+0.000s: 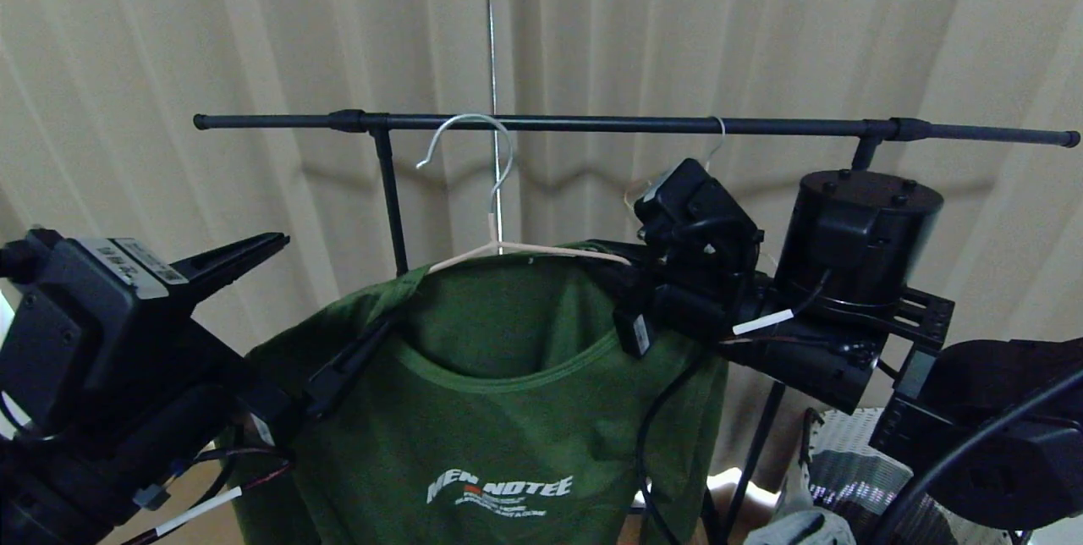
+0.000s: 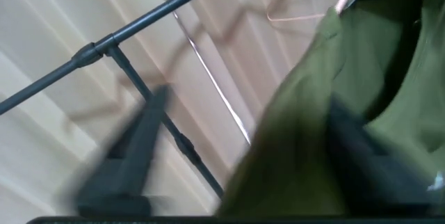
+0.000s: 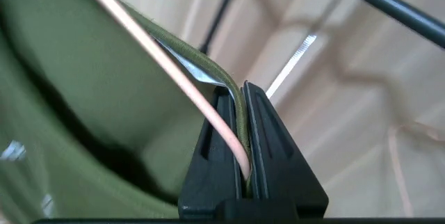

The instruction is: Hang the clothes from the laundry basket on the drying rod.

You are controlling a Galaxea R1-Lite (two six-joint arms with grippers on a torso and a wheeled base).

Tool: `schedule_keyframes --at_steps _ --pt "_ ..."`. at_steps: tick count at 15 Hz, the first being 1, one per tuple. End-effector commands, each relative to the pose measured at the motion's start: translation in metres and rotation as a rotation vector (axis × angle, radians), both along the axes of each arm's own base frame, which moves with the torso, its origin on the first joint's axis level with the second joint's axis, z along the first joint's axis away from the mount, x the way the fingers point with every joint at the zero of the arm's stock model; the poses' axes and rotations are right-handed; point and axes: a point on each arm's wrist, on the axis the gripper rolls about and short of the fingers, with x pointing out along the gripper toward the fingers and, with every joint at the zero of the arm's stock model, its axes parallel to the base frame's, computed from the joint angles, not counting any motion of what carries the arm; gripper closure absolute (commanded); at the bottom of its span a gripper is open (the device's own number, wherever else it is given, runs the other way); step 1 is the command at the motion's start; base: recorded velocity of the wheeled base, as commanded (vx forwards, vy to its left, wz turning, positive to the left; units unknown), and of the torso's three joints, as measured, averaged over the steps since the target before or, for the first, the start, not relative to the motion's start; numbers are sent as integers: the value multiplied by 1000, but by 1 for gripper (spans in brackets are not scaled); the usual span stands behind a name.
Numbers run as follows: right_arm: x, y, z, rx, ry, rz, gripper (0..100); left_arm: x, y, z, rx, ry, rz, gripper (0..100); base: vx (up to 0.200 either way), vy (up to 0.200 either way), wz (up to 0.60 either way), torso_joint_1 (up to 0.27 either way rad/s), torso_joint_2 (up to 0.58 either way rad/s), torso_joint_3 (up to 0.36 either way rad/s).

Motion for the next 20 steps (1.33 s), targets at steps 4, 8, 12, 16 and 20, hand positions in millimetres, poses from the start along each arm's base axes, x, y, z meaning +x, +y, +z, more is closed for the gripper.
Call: schedule_keyframes --at_steps 4,8,12,16,20 --pt "14 -30 7 -4 -1 -122 100 -27 13 11 -44 33 -43 0 0 0 0 0 0 0" --pt "11 -47 16 -25 26 -162 100 -43 22 7 -88 113 -57 0 0 0 0 0 0 0" --pt "0 -62 33 -13 12 -180 100 -39 38 -22 -2 266 81 0 0 0 0 0 0 0" --pt "-12 -69 42 8 -11 -171 100 -20 33 -33 44 359 119 0 0 0 0 0 0 0" --pt "-26 -69 45 21 -26 -141 100 -2 24 -38 75 411 121 0 0 0 0 0 0 0"
